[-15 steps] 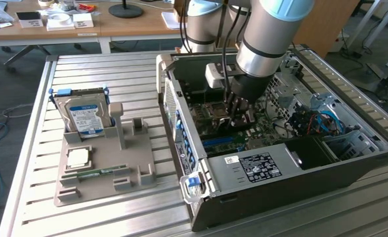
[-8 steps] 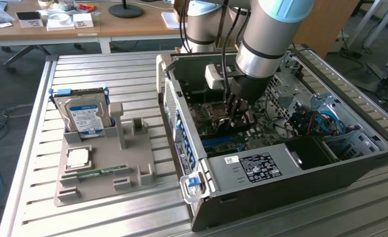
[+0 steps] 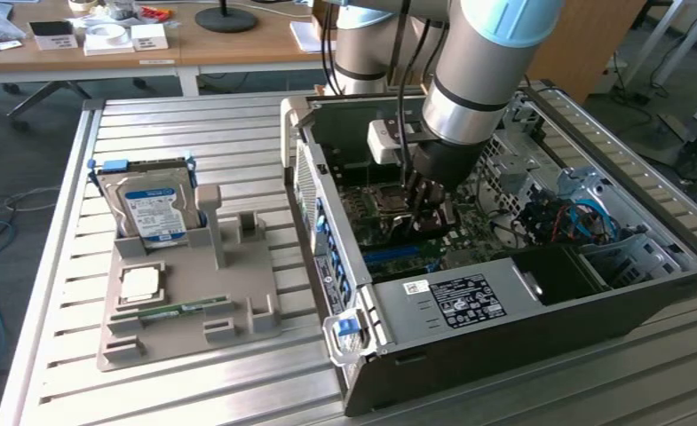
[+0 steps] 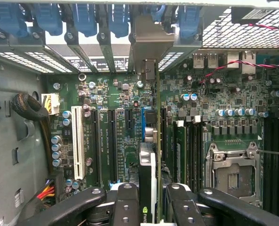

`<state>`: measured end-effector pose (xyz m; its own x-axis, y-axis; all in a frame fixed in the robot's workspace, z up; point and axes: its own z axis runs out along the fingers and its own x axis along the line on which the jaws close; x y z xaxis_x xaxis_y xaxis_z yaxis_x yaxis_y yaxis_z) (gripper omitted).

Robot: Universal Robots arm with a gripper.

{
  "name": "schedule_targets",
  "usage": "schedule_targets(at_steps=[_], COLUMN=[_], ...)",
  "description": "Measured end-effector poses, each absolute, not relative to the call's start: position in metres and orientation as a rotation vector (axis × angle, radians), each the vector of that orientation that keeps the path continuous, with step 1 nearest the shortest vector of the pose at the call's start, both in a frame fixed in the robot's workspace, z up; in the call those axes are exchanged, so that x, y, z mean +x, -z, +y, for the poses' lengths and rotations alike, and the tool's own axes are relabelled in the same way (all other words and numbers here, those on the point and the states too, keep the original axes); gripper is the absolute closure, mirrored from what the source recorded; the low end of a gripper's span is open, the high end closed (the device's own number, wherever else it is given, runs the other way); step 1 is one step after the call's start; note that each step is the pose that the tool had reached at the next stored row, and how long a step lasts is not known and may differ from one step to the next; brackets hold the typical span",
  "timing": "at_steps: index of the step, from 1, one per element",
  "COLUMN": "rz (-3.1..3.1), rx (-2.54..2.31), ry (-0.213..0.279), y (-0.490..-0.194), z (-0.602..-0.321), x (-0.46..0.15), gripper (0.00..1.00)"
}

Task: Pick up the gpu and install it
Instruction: 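Insert the gpu into the slot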

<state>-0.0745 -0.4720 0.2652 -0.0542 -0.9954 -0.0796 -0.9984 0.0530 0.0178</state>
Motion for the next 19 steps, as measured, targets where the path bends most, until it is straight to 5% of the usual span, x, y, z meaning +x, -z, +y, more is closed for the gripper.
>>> schedule_targets(at_steps=[19], rz=[2.247], rx=[-2.13], ry=[-0.102], y=[-0.2607], z=[-0.472], x=[-0.0751], gripper=[0.73])
